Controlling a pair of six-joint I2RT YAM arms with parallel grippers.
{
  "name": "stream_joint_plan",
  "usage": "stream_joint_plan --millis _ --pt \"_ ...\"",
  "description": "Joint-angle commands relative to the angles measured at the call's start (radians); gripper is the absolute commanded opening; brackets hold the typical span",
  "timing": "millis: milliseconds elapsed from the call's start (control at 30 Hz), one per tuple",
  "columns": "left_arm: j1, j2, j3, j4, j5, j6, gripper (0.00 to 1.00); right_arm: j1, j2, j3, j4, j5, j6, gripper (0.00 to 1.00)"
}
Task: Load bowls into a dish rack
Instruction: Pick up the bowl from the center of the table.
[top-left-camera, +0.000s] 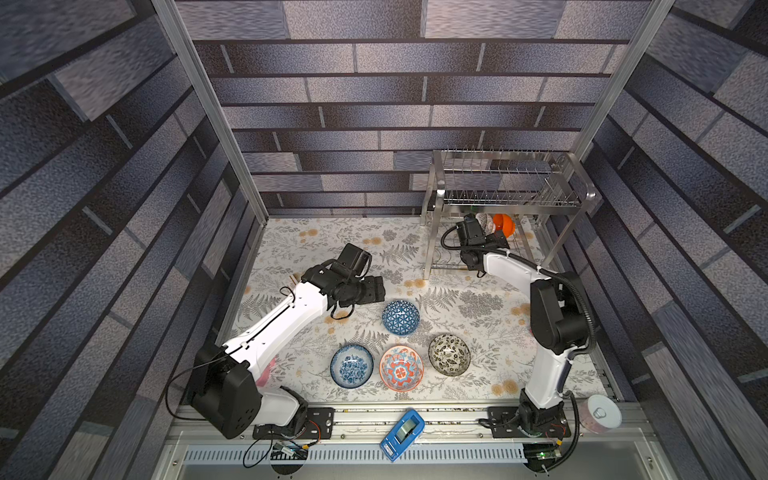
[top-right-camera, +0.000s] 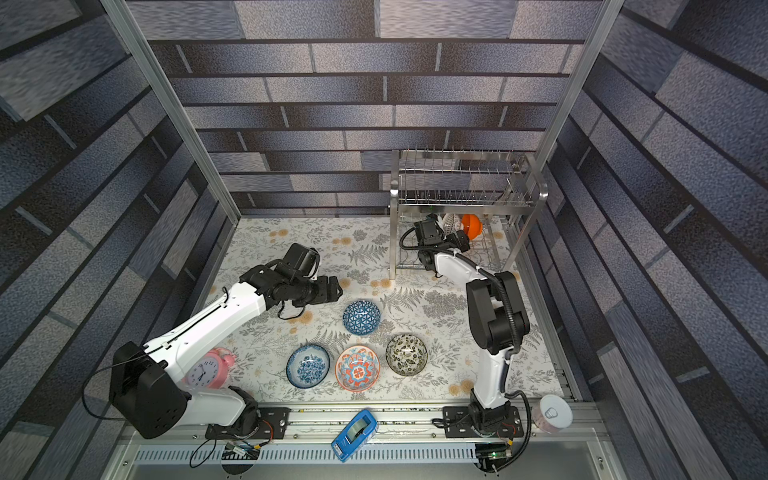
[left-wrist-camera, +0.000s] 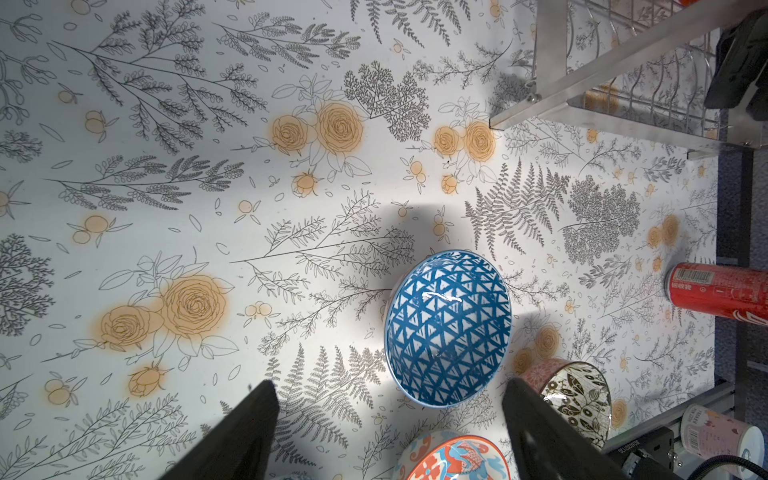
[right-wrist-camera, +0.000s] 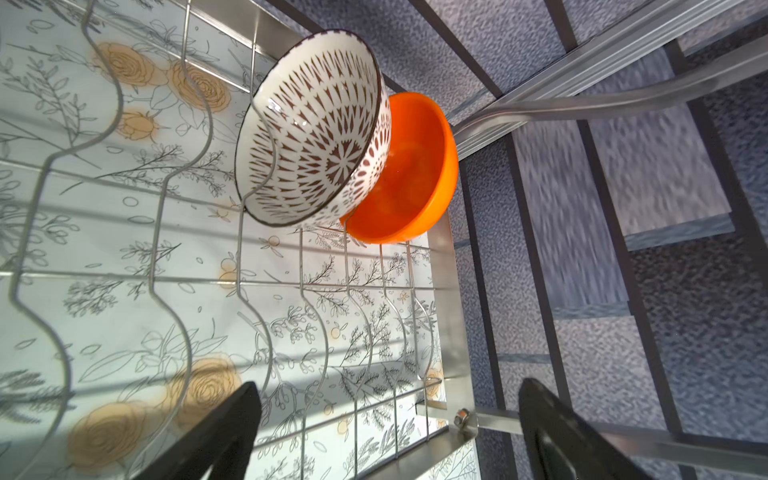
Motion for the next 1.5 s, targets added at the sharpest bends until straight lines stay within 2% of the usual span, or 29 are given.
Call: stream_joint_plan --millis 0,400,567,767,1167,1333,1467 --pt "-0.006 -0.045 -0.020 0.003 -0.017 -0.014 0.87 0.010 -0.076 -0.036 -0.071 -0.039 0.103 0.98" --pt "-0.018 -0.089 -0.071 0.012 -0.030 -0.050 0.83 0.025 -0.255 -0.157 -0.141 -0.161 0.231 0.97" --pt "-0.022 -0.091 -0.088 0.013 -0.036 -0.050 0.82 0.037 -0.379 -0.222 -0.179 -0.273 0.320 0.97" --pt "-0.029 -0.075 -0.087 0.012 -0.035 -0.046 0.80 0.066 -0.487 -0.221 -0.311 -0.422 0.436 0.97" --pt "-0.068 0.015 -0.057 -0.030 -0.070 -0.028 0.81 0.114 -0.696 -0.284 -0.455 -0.739 0.634 0.99" --pt "-0.090 0.078 -0.035 -0.039 -0.088 -0.021 0.81 0.172 -0.741 -0.378 -0.415 -0.840 0.731 0.99" --pt "-0.103 0.120 -0.019 -0.024 -0.086 -0.014 0.81 0.221 -0.747 -0.426 -0.382 -0.871 0.788 0.98"
